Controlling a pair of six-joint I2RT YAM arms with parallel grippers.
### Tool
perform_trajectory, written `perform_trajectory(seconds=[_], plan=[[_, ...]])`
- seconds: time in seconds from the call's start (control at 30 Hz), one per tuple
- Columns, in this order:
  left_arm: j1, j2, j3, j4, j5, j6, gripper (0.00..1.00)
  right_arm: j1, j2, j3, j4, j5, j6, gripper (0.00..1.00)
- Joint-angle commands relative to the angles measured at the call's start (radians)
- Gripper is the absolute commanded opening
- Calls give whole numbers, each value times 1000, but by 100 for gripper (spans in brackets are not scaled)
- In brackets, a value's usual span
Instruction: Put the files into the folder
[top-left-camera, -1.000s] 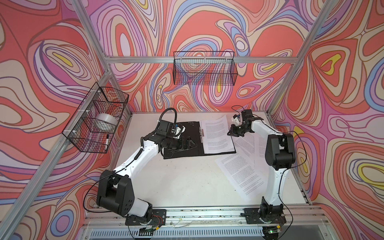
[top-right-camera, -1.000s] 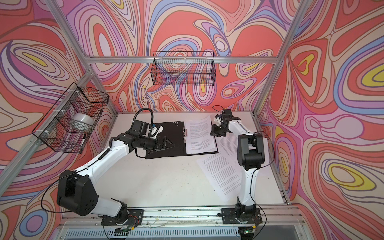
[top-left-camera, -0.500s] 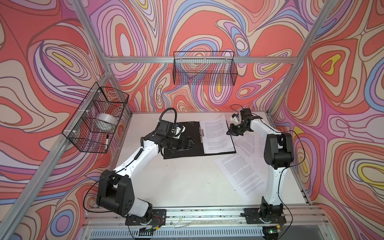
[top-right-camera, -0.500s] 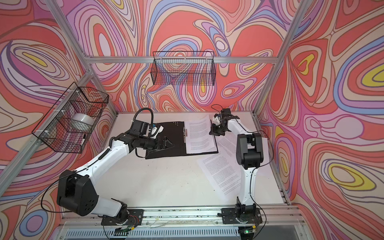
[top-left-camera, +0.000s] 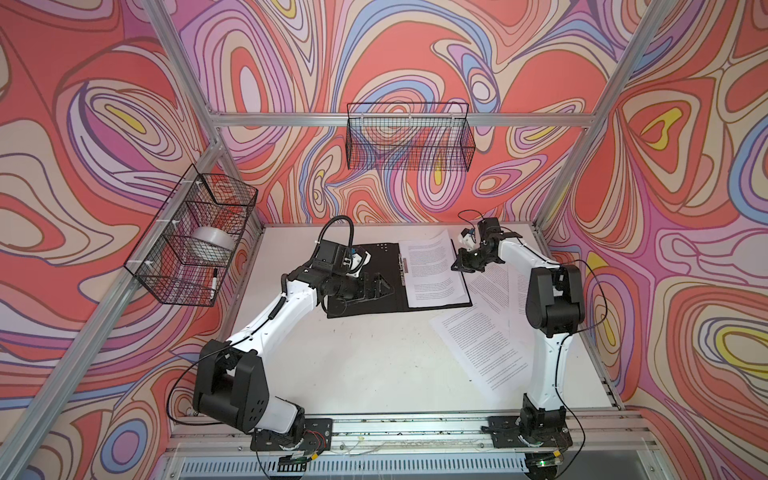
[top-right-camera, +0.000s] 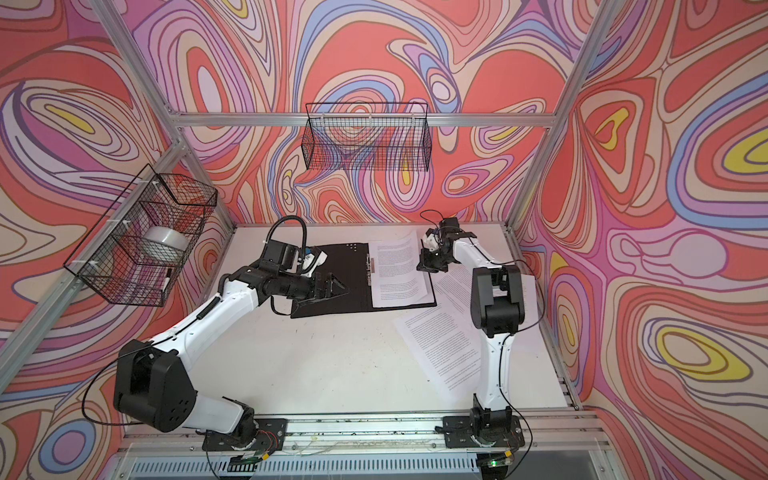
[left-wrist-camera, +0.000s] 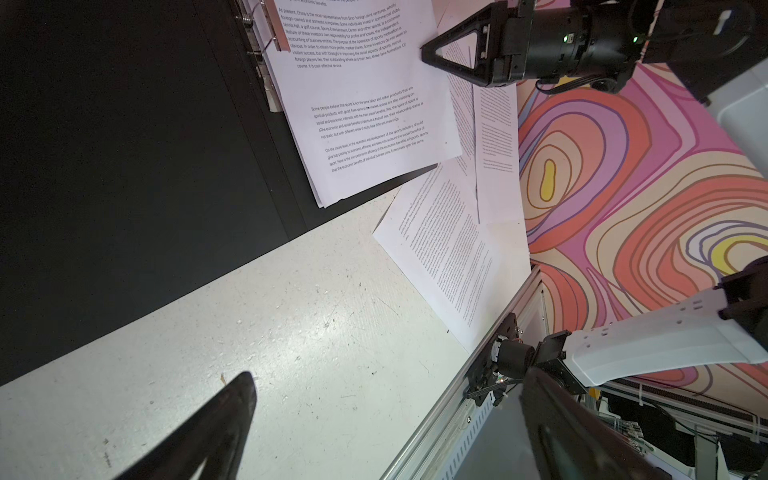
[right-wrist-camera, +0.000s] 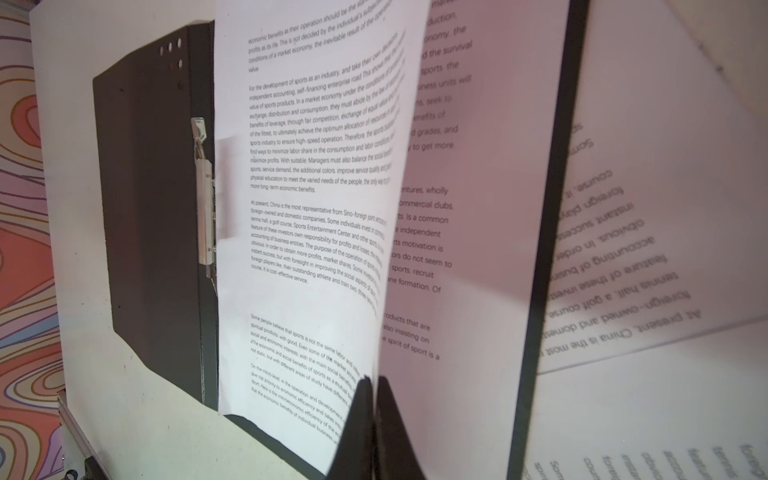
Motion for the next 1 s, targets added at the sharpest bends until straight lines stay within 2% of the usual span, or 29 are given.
perform_trajectory(seconds=[0.0, 0.1, 0.3, 0.57, 0.7, 0.83, 0.93, 0.97], plan=[[8, 7, -11, 4, 7, -1, 100, 8, 15, 16, -4, 11, -9, 3], [8, 3, -11, 4, 8, 1, 100, 8, 17, 18, -3, 35, 2, 19], [8, -1, -11, 4, 7, 0, 100, 6, 34, 51, -27, 117, 33, 39], [9, -8, -11, 1, 5, 1, 100, 7, 41, 79, -59, 212, 66, 54], [8, -17, -11, 2, 3, -3, 100, -11, -49, 14, -20, 264, 108, 67], [8, -31, -16, 9, -5, -6, 100, -30, -233, -162, 49, 353, 191, 81], [8, -32, -23, 25, 0, -15, 100, -63, -350, -272, 38, 370, 262, 98], [10, -28, -17, 18, -3, -11, 100, -74, -379, -303, 26, 378, 282, 98]])
